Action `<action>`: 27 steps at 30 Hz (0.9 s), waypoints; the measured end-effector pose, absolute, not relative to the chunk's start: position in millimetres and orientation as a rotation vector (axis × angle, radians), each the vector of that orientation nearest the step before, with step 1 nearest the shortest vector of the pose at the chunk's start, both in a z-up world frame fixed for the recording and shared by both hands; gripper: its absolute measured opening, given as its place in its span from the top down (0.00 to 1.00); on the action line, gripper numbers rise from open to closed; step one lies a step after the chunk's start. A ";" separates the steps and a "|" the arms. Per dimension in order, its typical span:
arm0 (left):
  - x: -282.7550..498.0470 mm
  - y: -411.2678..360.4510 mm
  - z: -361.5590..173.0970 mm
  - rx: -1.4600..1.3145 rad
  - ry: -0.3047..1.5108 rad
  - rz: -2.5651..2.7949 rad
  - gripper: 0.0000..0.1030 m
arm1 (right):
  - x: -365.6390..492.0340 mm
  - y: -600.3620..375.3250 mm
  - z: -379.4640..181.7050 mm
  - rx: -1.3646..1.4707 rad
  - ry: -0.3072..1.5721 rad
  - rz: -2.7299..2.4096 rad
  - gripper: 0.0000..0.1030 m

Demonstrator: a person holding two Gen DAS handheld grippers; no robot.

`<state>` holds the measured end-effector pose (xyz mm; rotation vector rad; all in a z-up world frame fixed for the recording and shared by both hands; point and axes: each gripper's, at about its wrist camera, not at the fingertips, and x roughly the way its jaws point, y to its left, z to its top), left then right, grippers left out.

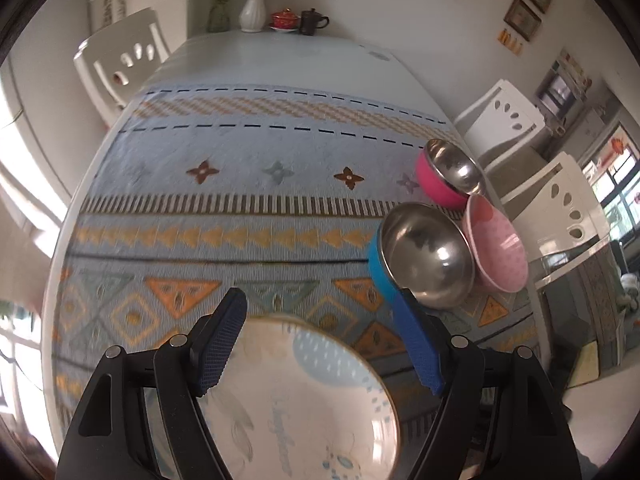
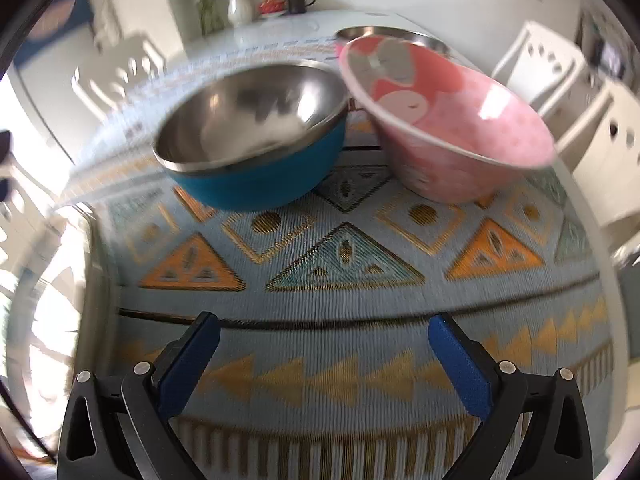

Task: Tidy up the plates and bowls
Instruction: 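Grasp the rim of the blue-outside steel bowl with the left gripper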

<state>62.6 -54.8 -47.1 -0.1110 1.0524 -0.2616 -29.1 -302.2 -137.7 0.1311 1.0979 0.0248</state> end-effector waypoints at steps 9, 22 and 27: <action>127.9 -107.9 -80.9 -0.037 1.149 -0.409 0.28 | -21.7 -352.2 -110.7 0.653 1.090 0.068 0.00; 154.4 -136.0 -143.0 0.013 1.294 -0.438 0.48 | 29.8 -336.2 -132.6 0.695 1.120 -0.138 0.16; 134.1 -153.4 -138.8 0.048 1.266 -0.540 0.84 | 45.6 -327.0 -135.1 0.588 1.132 -0.105 0.52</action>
